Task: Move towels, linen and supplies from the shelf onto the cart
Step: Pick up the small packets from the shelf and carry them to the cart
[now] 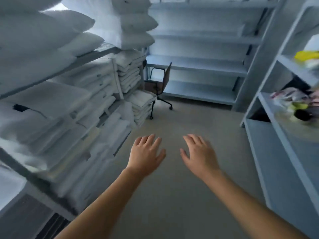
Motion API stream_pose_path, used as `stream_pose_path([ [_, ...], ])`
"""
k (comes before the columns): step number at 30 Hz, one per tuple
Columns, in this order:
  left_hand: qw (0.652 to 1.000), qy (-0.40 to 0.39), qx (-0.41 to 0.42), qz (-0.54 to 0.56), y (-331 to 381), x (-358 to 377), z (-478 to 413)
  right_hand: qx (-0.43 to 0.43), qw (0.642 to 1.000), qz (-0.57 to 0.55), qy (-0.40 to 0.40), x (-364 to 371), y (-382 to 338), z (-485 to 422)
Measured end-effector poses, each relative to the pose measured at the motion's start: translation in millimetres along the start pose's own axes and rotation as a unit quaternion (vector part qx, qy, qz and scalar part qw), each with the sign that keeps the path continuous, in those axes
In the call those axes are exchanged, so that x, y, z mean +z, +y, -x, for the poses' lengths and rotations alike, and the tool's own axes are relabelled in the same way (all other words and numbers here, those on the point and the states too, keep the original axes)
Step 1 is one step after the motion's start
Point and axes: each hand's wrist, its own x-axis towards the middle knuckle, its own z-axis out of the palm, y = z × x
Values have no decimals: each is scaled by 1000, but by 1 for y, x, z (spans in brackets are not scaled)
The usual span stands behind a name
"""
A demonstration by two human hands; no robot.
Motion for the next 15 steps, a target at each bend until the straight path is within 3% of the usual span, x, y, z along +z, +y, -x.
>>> stream_pose_path([
  [8, 996, -36, 72, 34, 24, 91, -146, 85, 996, 37, 3, 48, 98, -80],
  [15, 997, -27, 73, 5, -2, 129, -261, 79, 997, 8, 13, 85, 142, -198],
])
